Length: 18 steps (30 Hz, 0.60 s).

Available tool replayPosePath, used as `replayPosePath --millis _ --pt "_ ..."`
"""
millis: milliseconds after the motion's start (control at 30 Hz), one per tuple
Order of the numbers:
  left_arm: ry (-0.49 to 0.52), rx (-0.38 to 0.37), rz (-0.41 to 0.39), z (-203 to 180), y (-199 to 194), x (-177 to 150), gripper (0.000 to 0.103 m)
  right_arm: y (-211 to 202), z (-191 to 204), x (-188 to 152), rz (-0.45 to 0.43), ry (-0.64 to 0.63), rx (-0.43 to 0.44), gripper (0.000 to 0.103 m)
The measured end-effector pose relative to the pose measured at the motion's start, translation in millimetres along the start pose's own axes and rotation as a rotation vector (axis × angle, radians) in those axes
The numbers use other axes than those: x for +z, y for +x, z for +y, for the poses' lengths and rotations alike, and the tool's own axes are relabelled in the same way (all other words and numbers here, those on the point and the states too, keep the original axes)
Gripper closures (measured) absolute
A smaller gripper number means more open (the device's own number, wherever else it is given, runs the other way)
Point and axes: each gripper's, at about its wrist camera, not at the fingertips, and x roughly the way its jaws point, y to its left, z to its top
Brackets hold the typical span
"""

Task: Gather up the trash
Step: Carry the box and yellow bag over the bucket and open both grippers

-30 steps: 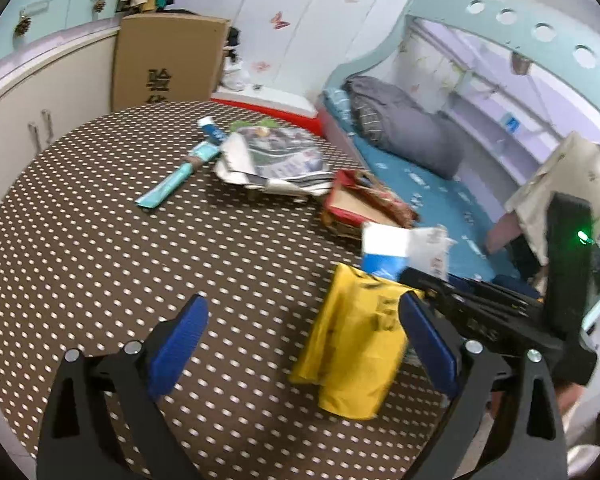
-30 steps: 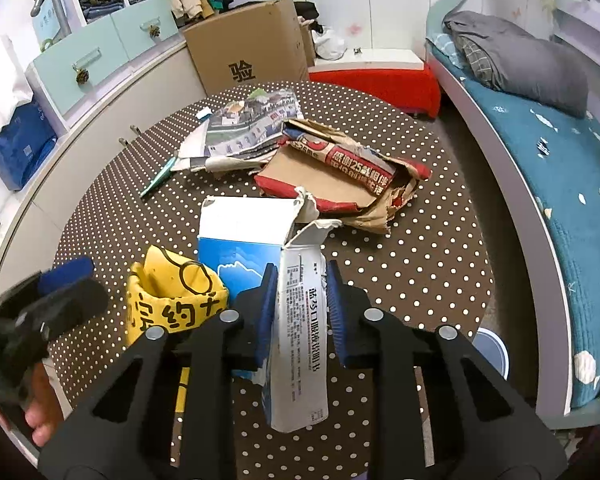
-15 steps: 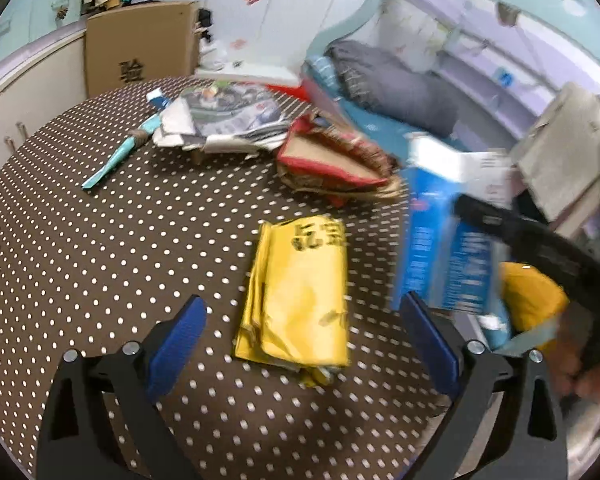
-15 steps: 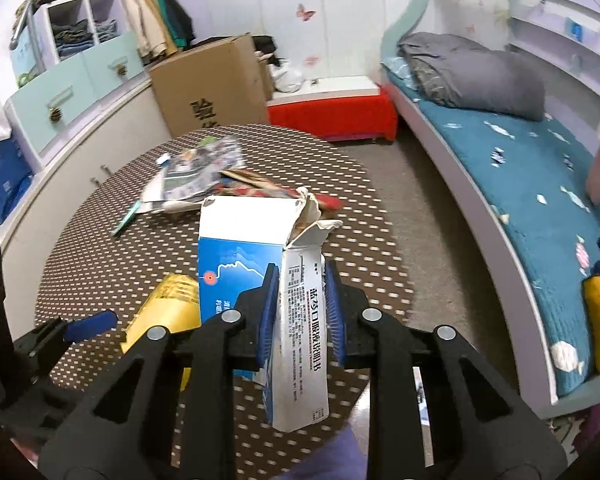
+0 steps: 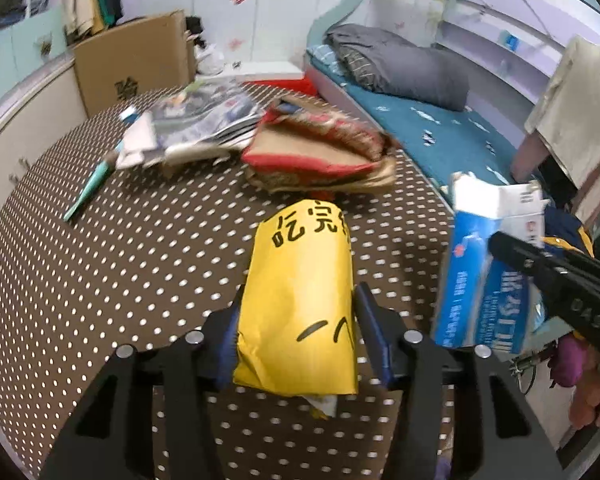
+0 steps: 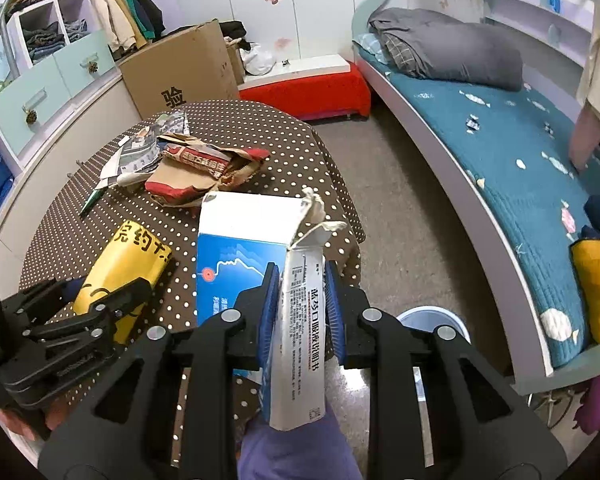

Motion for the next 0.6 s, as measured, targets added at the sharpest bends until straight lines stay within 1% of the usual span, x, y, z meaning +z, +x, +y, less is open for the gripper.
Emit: replayPosePath --millis 167,367,600 --pt "0.041 0.005 -0.012 -25.0 -1.8 5.5 0.051 -4.2 -18.6 -2.0 -0.005 0.041 0.000 0.079" --pt "0.082 -0.028 -0.009 -54.6 2.5 11.4 0.051 -15.7 -45.5 -5.7 -0.026 0.086 -0.024 0.079" --pt "0.157 -0.076 0.013 -102.6 14.7 11.2 0.051 -29.4 -88.1 -13.5 -0.041 0.163 -0.078 0.079"
